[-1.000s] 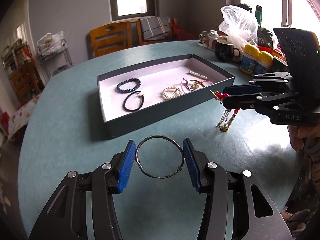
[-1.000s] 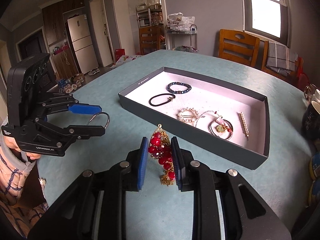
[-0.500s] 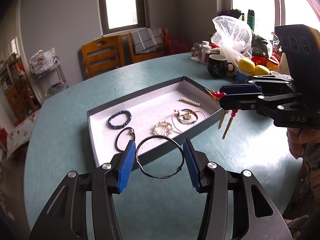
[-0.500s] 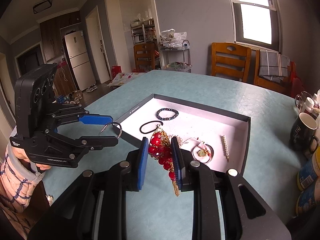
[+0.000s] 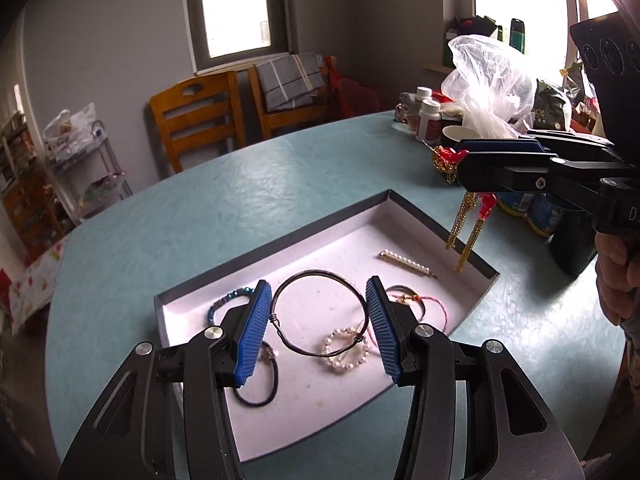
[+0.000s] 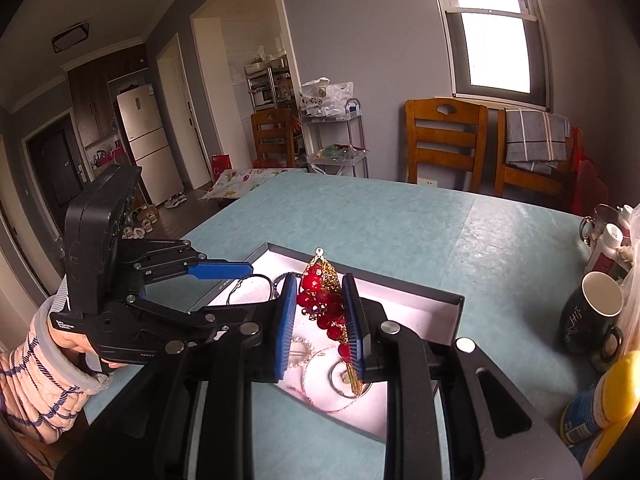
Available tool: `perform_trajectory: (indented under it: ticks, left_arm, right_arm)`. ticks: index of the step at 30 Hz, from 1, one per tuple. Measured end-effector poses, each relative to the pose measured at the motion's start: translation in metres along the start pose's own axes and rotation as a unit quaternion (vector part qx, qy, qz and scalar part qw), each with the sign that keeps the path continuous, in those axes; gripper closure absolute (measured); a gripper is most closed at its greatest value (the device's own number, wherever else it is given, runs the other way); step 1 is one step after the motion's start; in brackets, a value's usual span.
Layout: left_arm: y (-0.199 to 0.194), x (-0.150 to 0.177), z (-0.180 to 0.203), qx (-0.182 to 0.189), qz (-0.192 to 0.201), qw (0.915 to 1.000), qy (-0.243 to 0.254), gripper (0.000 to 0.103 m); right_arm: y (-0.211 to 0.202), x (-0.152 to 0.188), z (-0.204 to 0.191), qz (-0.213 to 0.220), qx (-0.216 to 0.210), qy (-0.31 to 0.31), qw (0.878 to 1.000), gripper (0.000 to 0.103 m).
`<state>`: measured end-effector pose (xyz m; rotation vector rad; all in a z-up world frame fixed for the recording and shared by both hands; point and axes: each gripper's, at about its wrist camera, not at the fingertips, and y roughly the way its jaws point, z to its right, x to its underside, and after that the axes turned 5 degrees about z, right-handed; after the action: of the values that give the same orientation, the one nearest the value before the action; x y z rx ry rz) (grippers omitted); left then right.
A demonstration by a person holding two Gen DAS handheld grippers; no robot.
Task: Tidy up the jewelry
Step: 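Carry the bangle and red beaded chain over the grey box with both grippers, then lower the bangle and chain into the box and open both grippers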
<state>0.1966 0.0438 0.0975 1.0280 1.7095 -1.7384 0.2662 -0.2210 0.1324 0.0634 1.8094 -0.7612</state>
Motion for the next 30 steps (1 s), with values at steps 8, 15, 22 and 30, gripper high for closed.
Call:
perform_trajectory:
  ticks: [8, 15, 22, 30]
  left_arm:
    - [0.053, -0.009, -0.016, 0.004, -0.035, 0.9992, -0.017, 0.052]
    - [0.093, -0.012, -0.014, 0.015, -0.075, 0.9970, -0.015, 0.051]
    - [0.109, -0.010, -0.013, 0.032, -0.102, 0.9939, -0.025, 0.051]
    - [0.106, -0.010, -0.009, 0.021, -0.092, 0.9955, -0.011, 0.038]
  right_arm:
    - [0.050, -0.007, 0.031, -0.038, 0.021, 0.011, 0.999, 0.080]
    - [0.085, 0.017, 0.047, -0.077, 0.073, -0.004, 0.994, 0.080]
    - [0.096, 0.043, 0.062, -0.113, 0.089, 0.009, 0.990, 0.080]
    - [0.097, 0.052, 0.063, -0.120, 0.088, 0.019, 0.989, 0.053]
